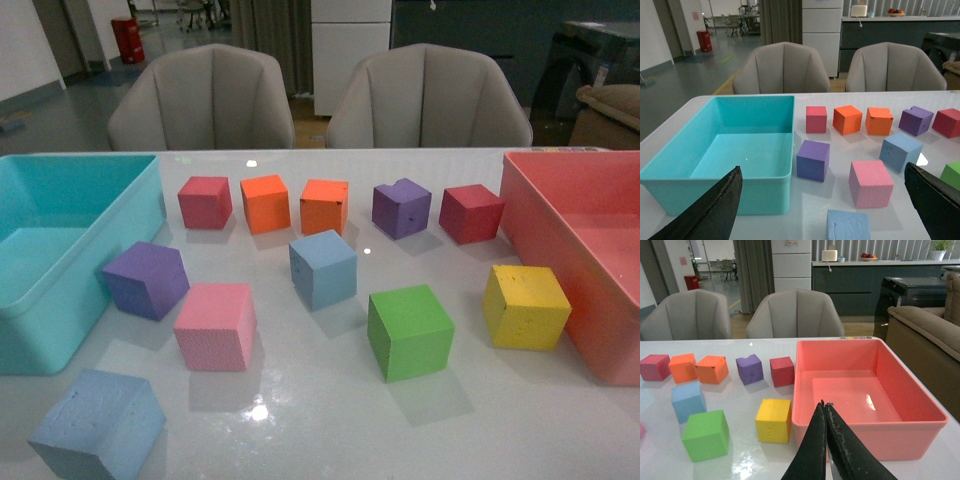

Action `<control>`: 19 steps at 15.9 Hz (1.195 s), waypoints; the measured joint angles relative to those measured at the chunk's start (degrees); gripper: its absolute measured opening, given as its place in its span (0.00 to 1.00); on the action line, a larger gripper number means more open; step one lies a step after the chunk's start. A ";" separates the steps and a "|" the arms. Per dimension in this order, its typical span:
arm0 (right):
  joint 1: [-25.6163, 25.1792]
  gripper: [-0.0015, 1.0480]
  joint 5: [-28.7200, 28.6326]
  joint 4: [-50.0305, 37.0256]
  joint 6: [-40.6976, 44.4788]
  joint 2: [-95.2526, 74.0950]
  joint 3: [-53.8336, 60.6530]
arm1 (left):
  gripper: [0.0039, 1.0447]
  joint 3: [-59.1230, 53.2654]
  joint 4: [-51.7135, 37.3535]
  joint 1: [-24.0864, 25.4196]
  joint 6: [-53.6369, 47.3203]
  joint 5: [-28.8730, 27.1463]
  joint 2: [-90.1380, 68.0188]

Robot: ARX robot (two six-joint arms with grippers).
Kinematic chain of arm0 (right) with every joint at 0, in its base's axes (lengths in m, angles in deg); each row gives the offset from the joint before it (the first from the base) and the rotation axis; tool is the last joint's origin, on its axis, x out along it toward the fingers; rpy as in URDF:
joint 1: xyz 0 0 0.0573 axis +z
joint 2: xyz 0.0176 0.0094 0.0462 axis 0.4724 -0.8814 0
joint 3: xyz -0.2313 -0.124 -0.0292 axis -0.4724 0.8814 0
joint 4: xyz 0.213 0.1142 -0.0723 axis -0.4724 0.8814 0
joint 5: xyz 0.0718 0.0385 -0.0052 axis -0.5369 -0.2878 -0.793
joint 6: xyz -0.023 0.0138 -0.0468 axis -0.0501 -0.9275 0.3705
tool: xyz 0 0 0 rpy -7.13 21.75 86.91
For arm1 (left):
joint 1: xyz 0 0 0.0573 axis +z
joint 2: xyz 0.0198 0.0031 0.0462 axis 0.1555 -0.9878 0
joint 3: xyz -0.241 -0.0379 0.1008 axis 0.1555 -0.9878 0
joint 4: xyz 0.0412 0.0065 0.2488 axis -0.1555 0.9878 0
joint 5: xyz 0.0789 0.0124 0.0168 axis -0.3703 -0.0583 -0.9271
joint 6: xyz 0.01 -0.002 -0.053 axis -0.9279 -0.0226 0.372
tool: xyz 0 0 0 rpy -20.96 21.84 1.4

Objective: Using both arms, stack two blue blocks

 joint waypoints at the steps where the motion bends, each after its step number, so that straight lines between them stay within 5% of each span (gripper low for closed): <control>1: 0.00 0.02 -0.02 0.87 0.00 0.79 0.00 | 0.94 0.00 0.00 0.00 0.00 0.00 0.00; 3: 0.00 0.02 -0.02 11.41 0.07 9.97 -0.04 | 0.94 0.00 0.00 0.00 0.00 -0.04 0.00; 9: 0.00 0.05 -0.02 11.26 0.11 10.62 -0.07 | 0.94 0.00 0.00 0.00 0.00 0.00 0.00; 16: 0.00 0.94 -0.02 11.23 0.09 10.62 -0.07 | 0.94 0.00 0.00 0.00 0.00 0.00 0.00; 19: 0.00 0.94 -0.02 11.26 0.09 10.62 -0.07 | 0.94 0.00 0.00 0.00 0.00 0.00 0.00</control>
